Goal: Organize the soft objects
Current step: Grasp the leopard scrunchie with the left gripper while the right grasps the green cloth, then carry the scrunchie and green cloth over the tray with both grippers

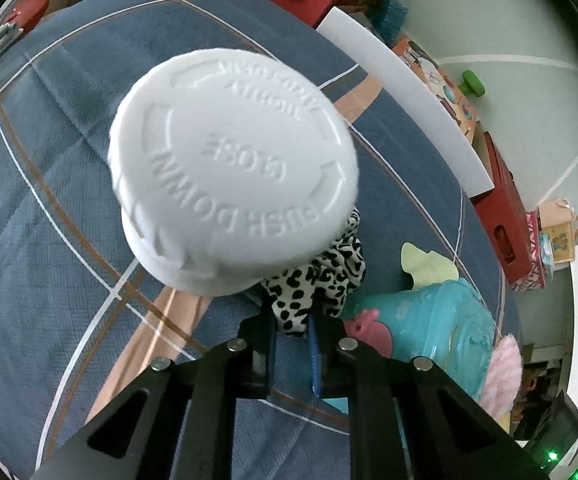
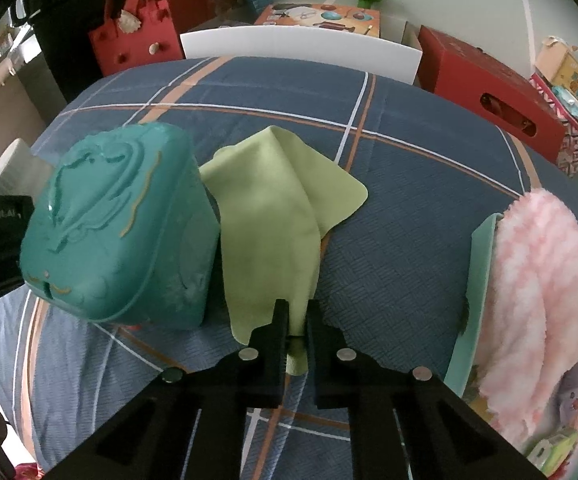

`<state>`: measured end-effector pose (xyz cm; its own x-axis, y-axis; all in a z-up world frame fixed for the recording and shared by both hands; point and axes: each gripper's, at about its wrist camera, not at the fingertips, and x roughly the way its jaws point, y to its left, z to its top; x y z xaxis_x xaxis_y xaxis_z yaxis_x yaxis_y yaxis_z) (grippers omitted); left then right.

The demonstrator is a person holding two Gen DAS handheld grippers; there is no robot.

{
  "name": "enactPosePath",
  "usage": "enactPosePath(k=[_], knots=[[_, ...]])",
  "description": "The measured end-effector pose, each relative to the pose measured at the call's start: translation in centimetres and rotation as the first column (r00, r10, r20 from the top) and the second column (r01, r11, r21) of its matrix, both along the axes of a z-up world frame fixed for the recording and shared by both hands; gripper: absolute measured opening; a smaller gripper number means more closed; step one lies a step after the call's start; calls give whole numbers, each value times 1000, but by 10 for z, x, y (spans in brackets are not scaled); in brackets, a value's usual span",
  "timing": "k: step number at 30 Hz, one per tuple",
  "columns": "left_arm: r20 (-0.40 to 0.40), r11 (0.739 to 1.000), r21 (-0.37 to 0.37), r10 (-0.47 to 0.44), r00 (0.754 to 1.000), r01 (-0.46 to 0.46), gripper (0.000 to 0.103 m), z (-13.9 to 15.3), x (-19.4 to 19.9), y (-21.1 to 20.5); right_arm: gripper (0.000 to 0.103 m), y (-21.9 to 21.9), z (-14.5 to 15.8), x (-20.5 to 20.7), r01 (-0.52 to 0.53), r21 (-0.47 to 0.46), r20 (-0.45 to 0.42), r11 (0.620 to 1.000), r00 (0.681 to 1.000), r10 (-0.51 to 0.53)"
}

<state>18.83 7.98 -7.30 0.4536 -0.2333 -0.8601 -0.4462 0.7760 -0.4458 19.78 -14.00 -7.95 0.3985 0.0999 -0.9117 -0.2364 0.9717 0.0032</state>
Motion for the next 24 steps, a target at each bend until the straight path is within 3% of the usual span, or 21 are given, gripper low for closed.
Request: enactPosePath(k=[8, 13, 24], knots=[[42, 999, 22, -25, 999, 24, 11, 16, 2, -6, 5, -6, 9, -2, 15, 25, 22, 1000, 1000, -16], [114, 998, 50, -47, 992, 41, 11, 34, 0, -8, 5, -15, 25, -6, 48, 51, 71, 998, 996, -52], [310, 989, 118, -123, 943, 90, 11, 89, -17, -18, 5, -41, 75, -19, 110, 134, 210, 985, 968, -137]])
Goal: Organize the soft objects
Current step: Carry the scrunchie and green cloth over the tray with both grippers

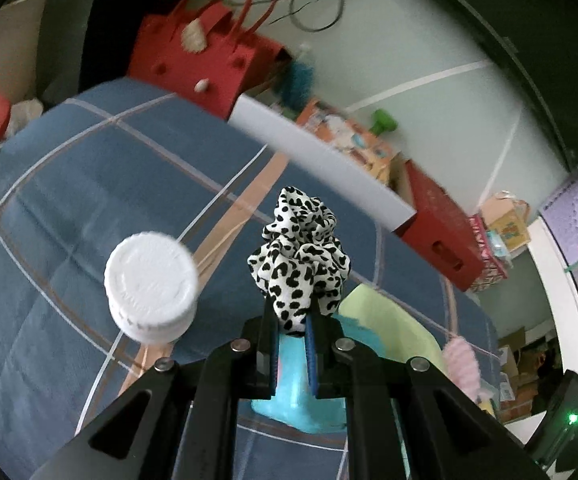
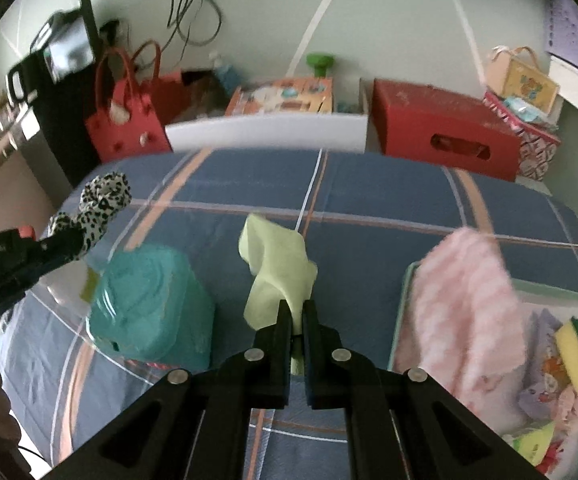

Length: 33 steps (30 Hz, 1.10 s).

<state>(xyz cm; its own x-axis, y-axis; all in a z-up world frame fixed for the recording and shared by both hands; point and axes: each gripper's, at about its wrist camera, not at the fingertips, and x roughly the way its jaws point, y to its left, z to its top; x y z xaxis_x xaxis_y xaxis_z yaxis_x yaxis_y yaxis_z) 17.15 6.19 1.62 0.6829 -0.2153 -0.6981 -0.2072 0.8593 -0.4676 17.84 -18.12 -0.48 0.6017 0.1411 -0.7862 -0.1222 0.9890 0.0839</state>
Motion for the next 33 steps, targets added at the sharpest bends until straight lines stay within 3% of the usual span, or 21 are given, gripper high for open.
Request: enactPosePath(k=[8, 14, 18, 26, 33], knots=[[130, 996, 35, -89, 988, 85, 11, 34, -14, -23, 5, -33, 49, -23, 79, 67, 145, 995, 985, -88], [221, 975, 102, -215, 951, 197, 11, 58, -26, -62, 5, -73, 90, -51, 167, 137, 265, 976, 943, -199], [248, 948, 153, -310, 918, 278, 11, 65, -32, -95, 5, -105, 110, -72, 245, 171, 315, 954, 904, -289], [221, 860, 244, -500, 837, 449, 11, 59, -45, -169, 5, -153, 112, -90, 421, 91, 261, 902, 865, -430], [109, 747, 297, -646, 756, 595, 11, 30, -51, -233, 5, -181, 84, -86, 462, 98, 136, 882, 871, -471]])
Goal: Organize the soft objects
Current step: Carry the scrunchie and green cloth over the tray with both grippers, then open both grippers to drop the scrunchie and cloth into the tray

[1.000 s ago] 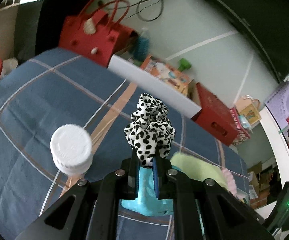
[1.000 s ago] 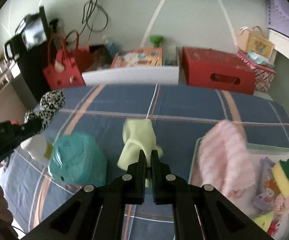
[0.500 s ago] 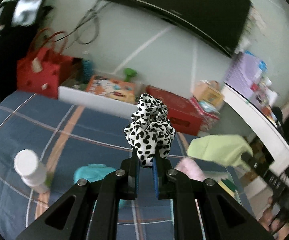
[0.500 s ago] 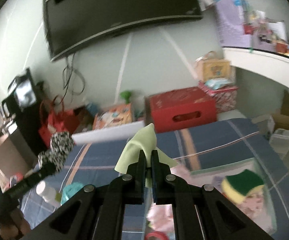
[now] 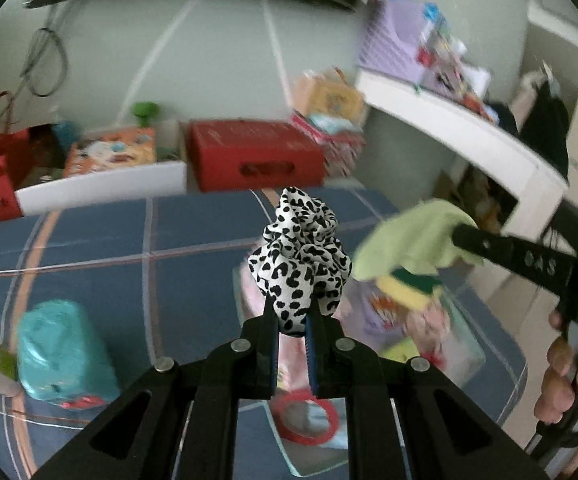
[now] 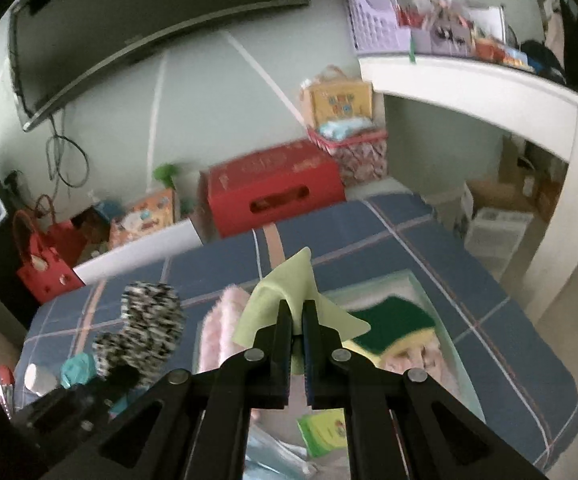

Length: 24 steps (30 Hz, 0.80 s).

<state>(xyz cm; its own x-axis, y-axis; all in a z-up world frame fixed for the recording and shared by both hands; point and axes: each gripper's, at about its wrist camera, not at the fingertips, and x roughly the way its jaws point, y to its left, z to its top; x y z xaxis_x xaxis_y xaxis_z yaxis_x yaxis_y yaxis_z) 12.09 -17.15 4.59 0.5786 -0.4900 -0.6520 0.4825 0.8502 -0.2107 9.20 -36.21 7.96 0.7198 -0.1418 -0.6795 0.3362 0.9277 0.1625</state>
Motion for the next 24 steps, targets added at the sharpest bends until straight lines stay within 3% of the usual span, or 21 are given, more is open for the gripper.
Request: enactPosePath(k=[7, 17, 24], knots=[[-98, 994, 66, -78, 992, 85, 11, -35, -2, -34, 5, -7, -45, 9, -4, 41, -159, 999, 987, 10], [-187, 987, 114, -88, 978, 111, 12, -62, 3, -46, 5, -2, -88, 14, -29, 67, -291, 997, 956, 47], [-240, 988, 105, -86, 967, 114, 17, -66, 3, -43, 6, 5, -101, 15, -38, 50, -340, 998, 939, 53]])
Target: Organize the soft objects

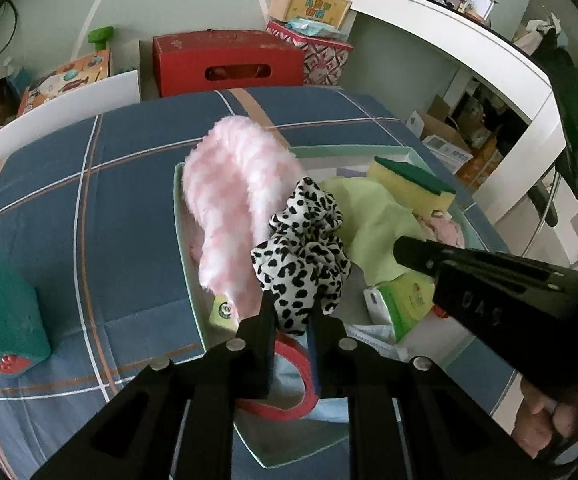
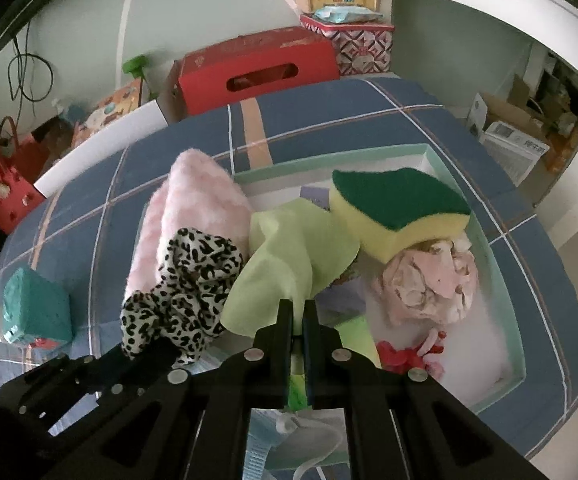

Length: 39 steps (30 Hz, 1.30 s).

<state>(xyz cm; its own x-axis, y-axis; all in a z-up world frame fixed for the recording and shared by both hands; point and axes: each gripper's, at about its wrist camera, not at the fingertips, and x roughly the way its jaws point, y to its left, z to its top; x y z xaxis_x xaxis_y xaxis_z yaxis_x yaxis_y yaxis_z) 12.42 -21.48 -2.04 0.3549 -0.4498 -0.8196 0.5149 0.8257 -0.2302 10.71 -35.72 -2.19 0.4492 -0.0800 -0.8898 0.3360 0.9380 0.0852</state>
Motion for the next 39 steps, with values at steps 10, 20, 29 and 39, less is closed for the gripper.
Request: enactPosePath(k=[10, 20, 29, 39], knots=[[-28, 999, 13, 40, 999, -40, 37, 3, -10, 23, 9, 8, -5, -3, -18, -8, -26, 1000, 1000, 17], [19, 958, 76, 277, 961, -278, 68, 11, -15, 91, 51, 31, 2, -13, -66, -59, -22, 996, 998, 65], [55, 912, 138, 383, 922, -387, 88, 1, -20, 131, 76, 50, -1, -23, -106, -85, -38, 991, 994, 103], [67, 889, 155, 425, 903, -430, 92, -7, -27, 145, 103, 64, -5, -38, -111, -104, -40, 988, 993, 107]])
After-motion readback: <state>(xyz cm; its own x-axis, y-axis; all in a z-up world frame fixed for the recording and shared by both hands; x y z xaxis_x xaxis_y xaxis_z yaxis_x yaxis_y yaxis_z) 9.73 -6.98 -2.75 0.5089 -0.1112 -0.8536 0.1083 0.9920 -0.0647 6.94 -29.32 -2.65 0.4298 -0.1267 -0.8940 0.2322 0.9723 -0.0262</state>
